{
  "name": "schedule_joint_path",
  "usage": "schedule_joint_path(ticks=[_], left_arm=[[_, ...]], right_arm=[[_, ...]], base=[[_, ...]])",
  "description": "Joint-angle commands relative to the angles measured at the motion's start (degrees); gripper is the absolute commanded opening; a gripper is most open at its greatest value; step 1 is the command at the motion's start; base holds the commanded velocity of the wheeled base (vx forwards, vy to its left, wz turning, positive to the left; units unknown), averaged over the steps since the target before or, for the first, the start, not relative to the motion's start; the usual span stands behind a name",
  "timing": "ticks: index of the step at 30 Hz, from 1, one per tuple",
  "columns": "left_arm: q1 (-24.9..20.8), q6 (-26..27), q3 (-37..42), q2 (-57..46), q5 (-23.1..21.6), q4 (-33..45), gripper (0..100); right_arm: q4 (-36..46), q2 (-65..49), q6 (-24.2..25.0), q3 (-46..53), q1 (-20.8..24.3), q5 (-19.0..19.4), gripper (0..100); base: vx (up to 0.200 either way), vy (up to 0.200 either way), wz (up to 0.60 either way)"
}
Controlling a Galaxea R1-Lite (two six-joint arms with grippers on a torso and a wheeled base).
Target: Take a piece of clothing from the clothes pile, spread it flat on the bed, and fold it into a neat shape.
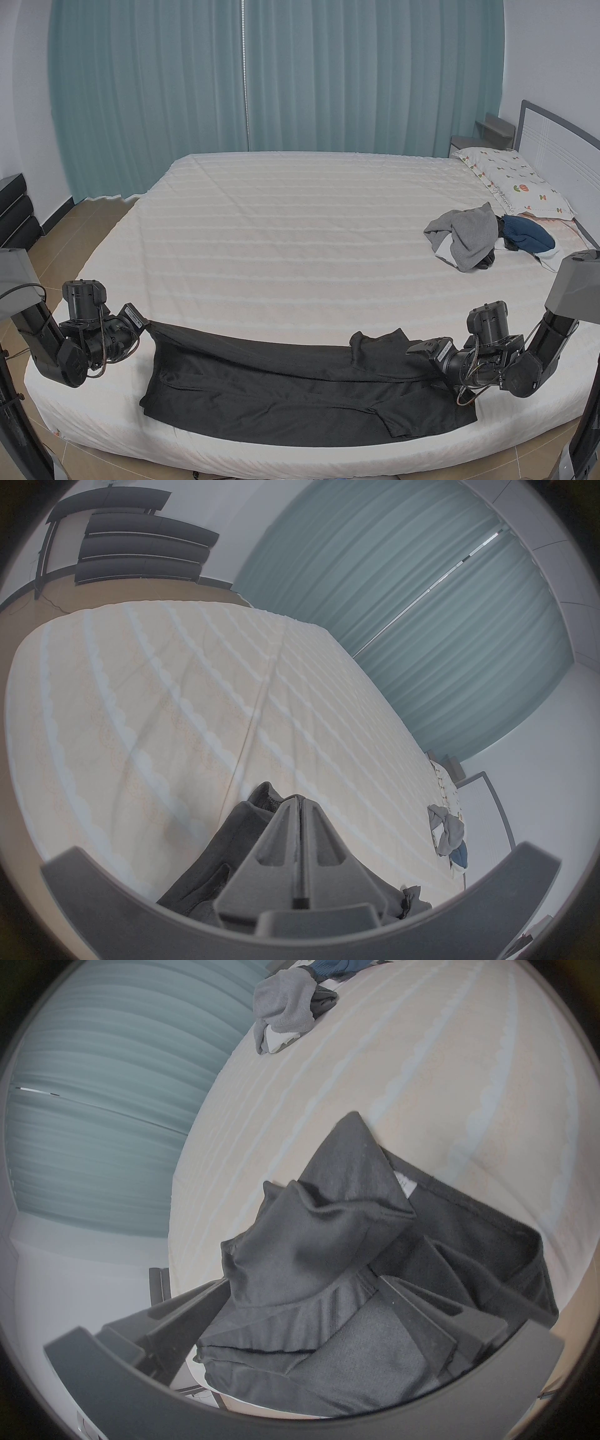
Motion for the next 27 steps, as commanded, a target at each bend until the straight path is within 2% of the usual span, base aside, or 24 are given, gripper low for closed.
schedule_joint_path(ticks=[1, 14, 15, 27], left_arm=[[0.01, 0.00, 0.02, 0.20, -0.02, 0.00, 0], [0.01, 0.00, -0.07, 0.28, -0.11, 0.00, 0], [0.01, 0.00, -0.07, 0.28, -0.11, 0.00, 0], [0.10, 0.00, -1.03, 0.28, -0.11, -0.18, 0]], right_arm=[[-0.13, 3.08, 0.15, -1.35, 0.51, -1.00, 100], [-0.74, 5.45, 1.64, -3.90, 0.07, -5.22, 100], [-0.74, 5.36, 1.64, -3.90, 0.07, -5.40, 0], [0.05, 2.37, 1.47, -5.39, -1.16, -6.28, 0]], base=[[0.000, 0.000, 0.00], [0.000, 0.000, 0.00], [0.000, 0.000, 0.00], [0.000, 0.000, 0.00]])
